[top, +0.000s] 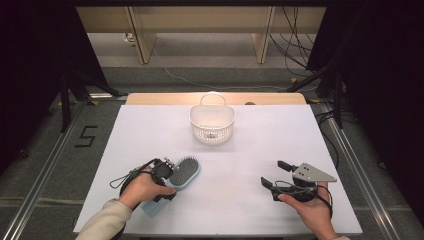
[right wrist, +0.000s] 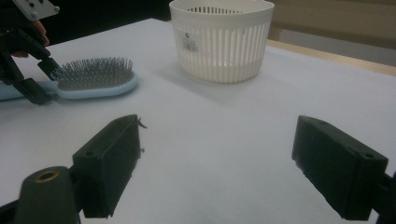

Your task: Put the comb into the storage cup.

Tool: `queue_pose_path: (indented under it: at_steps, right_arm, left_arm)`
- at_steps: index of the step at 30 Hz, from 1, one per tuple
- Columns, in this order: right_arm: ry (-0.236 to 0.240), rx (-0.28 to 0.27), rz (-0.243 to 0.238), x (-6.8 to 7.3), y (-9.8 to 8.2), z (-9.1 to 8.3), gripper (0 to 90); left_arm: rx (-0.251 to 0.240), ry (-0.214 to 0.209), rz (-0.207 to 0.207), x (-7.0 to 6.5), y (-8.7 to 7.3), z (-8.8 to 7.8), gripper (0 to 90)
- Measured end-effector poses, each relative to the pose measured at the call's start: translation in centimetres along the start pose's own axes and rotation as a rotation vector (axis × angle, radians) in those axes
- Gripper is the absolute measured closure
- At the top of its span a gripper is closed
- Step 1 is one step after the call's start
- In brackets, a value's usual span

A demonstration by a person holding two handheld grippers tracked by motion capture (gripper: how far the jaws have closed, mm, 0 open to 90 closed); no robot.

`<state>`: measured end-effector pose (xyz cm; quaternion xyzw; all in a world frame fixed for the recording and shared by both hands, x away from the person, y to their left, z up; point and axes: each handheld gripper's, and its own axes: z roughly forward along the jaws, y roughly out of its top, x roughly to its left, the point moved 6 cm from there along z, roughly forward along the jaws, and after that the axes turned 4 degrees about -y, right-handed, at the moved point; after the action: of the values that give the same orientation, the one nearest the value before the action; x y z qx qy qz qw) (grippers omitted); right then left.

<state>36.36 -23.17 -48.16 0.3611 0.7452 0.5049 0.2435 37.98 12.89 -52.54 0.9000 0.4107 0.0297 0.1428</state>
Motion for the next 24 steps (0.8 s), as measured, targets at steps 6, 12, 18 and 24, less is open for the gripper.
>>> queue_pose_path:
  at_steps: [6, 12, 18, 24]
  right_arm:
    - [0.000, -0.002, -0.001, 0.02, 0.01, 0.01, 16.2]
    - [0.001, 0.000, 0.000, 0.01, -0.01, 0.00, 16.2]
    - [-0.001, -0.005, 0.000, -0.01, 0.06, -0.05, 16.2]
    - [0.001, -0.004, -0.001, 0.02, 0.05, -0.03, 16.2]
  left_arm:
    - [0.023, -0.021, -0.003, -0.09, 0.16, -0.01, 41.6]
    - [0.053, -0.028, -0.004, -0.06, 0.41, 0.00, 44.4]
    - [0.073, -0.024, -0.026, 0.07, 0.66, 0.00, 48.6]
    - [0.085, -0.019, -0.034, 0.08, 0.81, -0.04, 55.4]
